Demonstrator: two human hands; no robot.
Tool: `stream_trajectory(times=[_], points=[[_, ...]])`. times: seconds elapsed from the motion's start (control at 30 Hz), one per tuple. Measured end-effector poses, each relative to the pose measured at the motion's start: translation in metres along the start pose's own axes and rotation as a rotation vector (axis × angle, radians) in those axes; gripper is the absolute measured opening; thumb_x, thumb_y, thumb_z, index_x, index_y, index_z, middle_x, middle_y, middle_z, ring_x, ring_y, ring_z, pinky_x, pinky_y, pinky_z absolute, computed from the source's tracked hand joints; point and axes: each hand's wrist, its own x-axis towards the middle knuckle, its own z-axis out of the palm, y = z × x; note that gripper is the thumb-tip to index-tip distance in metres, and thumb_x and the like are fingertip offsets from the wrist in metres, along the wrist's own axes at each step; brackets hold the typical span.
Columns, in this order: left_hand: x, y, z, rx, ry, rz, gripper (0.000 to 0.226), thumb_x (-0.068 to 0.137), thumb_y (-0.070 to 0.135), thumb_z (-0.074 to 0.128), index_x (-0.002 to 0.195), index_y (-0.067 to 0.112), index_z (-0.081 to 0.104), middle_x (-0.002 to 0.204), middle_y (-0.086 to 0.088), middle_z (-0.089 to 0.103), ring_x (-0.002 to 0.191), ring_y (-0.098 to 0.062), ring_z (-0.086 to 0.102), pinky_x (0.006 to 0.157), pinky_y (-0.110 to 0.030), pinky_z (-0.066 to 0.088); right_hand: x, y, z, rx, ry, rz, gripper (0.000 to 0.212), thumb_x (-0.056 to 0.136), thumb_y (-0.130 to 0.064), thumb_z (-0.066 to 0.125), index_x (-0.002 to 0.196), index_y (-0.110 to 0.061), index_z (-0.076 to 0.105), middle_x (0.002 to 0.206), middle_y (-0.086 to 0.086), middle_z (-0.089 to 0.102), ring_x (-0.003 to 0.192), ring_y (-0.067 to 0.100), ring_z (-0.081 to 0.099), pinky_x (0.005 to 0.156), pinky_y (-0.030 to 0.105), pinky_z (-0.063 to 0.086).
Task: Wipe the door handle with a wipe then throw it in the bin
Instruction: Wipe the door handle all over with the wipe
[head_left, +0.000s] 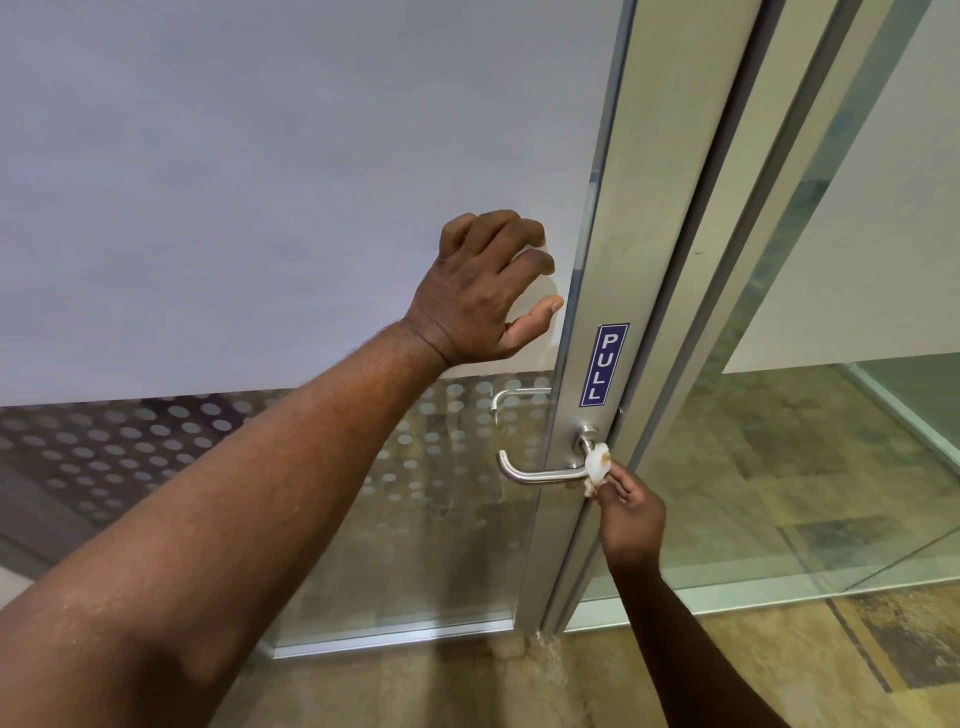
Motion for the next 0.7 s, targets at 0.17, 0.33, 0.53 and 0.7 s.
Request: stream_trajectory(times=[0.17,0.33,0.53,0.7], points=[[0.001,0.0,-0.001,-0.004,-0.01,-0.004,0.036,0.093,0.045,0.055,0.101,0.013,0.069,0.11,-0.009,0.068,0.113,-0.025,0.052,0.092,-0.041,0.034,0.006,0.005,-0.021,-0.457,-0.135,-0.397,0.032,0.094,-0.002,0.066,0.125,-0.011,0.072,0.111,-0.003,0.069,0.1,0.011,0.067,0.09,0.013,0.048],[0.0,0.0,-0.001,-0.002,-0.012,-0.004,0.036,0.093,0.046,0.056,0.102,0.013,0.069,0.111,-0.009,0.068,0.113,-0.026,0.053,0.092,-0.042,0.034,0.007,-0.001,-0.024,-0.649,-0.201,-0.613,0.03,0.095,-0.016,0.059,0.121,-0.013,0.073,0.102,-0.002,0.057,0.089,0.02,0.061,0.074,0.027,0.049],[0.001,0.001,-0.002,-0.007,-0.01,-0.006,0.036,0.092,0.045,0.058,0.101,0.013,0.069,0.111,-0.009,0.068,0.112,-0.027,0.056,0.092,-0.041,0.034,-0.007,-0.02,0.003,-0.967,-0.259,-0.823,0.03,0.093,-0.031,0.059,0.114,-0.017,0.075,0.094,0.002,0.061,0.083,0.025,0.057,0.07,0.037,0.045],[0.002,0.001,-0.004,-0.018,-0.009,0.0,0.036,0.092,0.045,0.057,0.1,0.013,0.07,0.11,-0.009,0.068,0.111,-0.026,0.056,0.093,-0.041,0.033,-0.024,-0.027,0.033,-1.057,-0.272,-0.813,0.027,0.09,-0.033,0.07,0.114,-0.022,0.074,0.095,-0.002,0.061,0.084,0.021,0.058,0.074,0.037,0.042]])
